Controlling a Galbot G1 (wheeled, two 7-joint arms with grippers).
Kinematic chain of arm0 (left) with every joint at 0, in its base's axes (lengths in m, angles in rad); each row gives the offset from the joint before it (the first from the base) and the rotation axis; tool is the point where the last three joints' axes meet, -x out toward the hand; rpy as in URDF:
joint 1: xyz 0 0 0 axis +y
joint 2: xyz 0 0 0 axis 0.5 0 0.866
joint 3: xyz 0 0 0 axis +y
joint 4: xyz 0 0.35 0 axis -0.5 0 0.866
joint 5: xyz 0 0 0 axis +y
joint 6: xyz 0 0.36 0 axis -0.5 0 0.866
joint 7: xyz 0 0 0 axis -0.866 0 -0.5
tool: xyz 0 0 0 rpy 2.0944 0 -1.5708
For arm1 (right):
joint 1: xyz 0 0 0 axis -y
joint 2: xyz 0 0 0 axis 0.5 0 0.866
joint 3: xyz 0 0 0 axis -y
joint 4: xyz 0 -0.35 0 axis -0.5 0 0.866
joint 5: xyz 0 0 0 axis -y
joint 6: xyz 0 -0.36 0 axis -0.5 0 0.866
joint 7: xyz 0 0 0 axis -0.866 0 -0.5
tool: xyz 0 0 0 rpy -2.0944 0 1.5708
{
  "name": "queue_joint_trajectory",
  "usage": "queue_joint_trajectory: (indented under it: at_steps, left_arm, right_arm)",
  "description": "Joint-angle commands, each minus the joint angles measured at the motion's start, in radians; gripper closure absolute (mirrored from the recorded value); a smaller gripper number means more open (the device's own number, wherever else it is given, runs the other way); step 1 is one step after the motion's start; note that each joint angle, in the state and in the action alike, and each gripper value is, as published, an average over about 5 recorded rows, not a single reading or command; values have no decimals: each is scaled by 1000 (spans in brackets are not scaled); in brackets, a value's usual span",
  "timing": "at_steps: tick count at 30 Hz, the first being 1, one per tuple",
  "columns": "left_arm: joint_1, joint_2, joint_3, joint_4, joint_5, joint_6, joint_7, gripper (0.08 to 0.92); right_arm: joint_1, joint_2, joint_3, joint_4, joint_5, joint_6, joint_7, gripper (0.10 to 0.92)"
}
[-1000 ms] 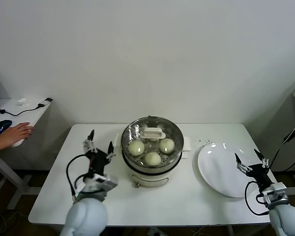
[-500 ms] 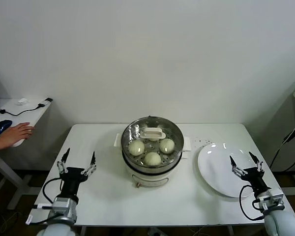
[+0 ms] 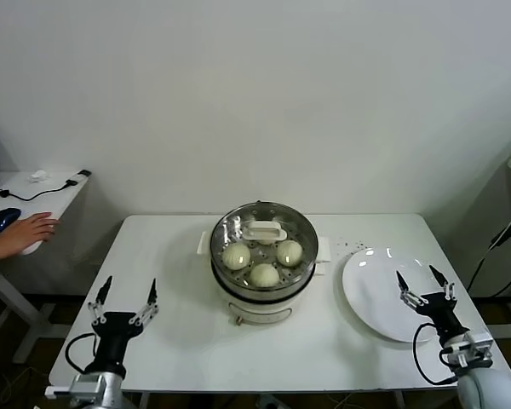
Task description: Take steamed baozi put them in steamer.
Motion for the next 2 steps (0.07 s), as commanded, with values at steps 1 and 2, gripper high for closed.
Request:
queue_joint_trajectory:
  at_steps: [1,2]
  left_arm:
    - [44,-30,-10,1,-1,-55,5,177]
    - [43,-31,-8,1,3,-55,4,177]
  right_arm:
    - [-8,11,6,1,11,5,-9,203]
    - [-8,12,6,1,11,6,-8,203]
